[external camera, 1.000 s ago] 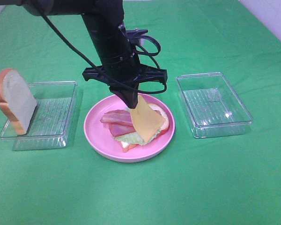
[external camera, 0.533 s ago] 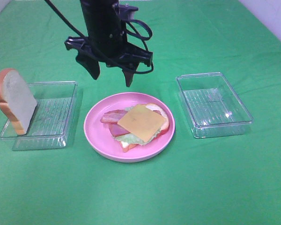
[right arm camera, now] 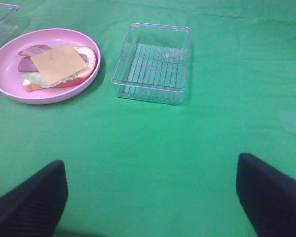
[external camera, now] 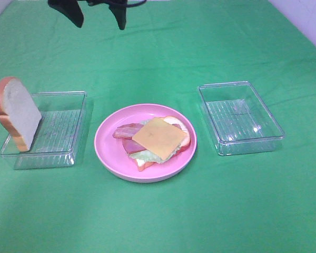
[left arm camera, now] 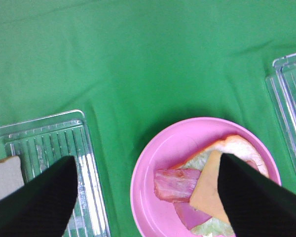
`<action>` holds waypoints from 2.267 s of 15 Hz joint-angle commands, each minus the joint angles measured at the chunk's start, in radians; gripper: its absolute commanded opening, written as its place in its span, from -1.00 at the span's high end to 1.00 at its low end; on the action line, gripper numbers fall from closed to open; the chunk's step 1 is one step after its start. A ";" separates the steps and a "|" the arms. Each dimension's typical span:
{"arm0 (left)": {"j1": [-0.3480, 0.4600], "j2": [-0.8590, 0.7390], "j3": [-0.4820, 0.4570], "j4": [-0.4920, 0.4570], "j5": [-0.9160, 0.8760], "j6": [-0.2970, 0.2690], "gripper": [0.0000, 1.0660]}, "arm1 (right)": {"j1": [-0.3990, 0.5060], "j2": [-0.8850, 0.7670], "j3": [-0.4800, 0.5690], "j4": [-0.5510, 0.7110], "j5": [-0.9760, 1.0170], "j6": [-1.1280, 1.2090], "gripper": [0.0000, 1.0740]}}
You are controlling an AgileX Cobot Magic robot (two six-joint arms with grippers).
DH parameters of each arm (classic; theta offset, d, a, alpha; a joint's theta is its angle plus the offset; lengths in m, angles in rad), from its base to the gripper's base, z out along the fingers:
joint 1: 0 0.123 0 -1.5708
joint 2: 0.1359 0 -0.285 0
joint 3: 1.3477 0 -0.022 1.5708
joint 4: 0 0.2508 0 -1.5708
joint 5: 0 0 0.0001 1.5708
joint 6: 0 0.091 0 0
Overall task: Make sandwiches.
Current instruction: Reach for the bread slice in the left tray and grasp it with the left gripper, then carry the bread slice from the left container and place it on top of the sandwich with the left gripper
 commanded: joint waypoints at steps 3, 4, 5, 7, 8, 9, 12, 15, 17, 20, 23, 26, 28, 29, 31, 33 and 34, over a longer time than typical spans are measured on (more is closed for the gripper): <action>0.146 -0.151 0.120 -0.034 0.071 0.038 -0.47 | -0.002 -0.014 0.001 0.005 -0.004 -0.013 -0.62; 0.177 -0.176 0.158 -0.026 0.071 0.057 -0.47 | -0.002 -0.014 0.001 0.005 -0.004 -0.013 -0.62; 0.211 -0.202 0.197 -0.024 0.071 0.057 -0.47 | -0.002 -0.014 0.001 0.005 -0.004 -0.013 -0.62; 0.247 -0.231 0.252 -0.024 0.071 0.057 -0.47 | -0.002 -0.014 0.001 0.005 -0.004 -0.013 -0.62; 0.266 -0.240 0.293 -0.023 0.071 0.057 -0.47 | -0.002 -0.014 0.001 0.005 -0.004 -0.013 -0.62; 0.296 -0.243 0.397 -0.020 0.070 0.075 -0.47 | -0.002 -0.014 0.001 0.005 -0.004 -0.013 -0.62; 0.313 -0.241 0.558 0.054 0.020 0.067 -0.47 | -0.002 -0.014 0.001 0.005 -0.004 -0.013 -0.62; 0.313 -0.227 0.614 0.057 -0.039 0.059 -0.47 | -0.002 -0.014 0.001 0.005 -0.004 -0.013 -0.62; 0.313 -0.161 0.623 0.050 -0.072 0.043 -0.47 | -0.002 -0.014 0.001 0.005 -0.004 -0.013 -0.62; 0.313 -0.106 0.623 0.048 -0.108 0.043 -0.47 | -0.002 -0.014 0.001 0.005 -0.004 -0.013 -0.62; 0.313 -0.081 0.622 0.050 -0.129 0.043 0.08 | -0.002 -0.014 0.001 0.005 -0.004 -0.013 -0.62; 0.313 -0.081 0.622 0.058 -0.135 0.043 0.77 | -0.002 -0.014 0.001 0.005 -0.004 -0.013 -0.62; 0.313 -0.081 0.622 0.059 -0.135 0.044 1.00 | -0.002 -0.014 0.001 0.005 -0.004 -0.013 -0.62; 0.313 -0.081 0.622 0.052 -0.136 0.044 1.00 | -0.002 -0.014 0.001 0.005 -0.004 -0.013 -0.62; 0.313 -0.111 0.622 -0.014 -0.148 0.047 1.00 | -0.002 -0.014 0.001 0.005 -0.004 -0.013 -0.62; 0.313 -0.128 0.622 -0.043 -0.159 0.048 1.00 | -0.002 -0.014 0.001 0.005 -0.004 -0.013 -0.62; 0.312 -0.181 0.618 -0.135 -0.190 0.064 1.00 | -0.002 -0.014 0.001 0.005 -0.004 -0.013 -0.62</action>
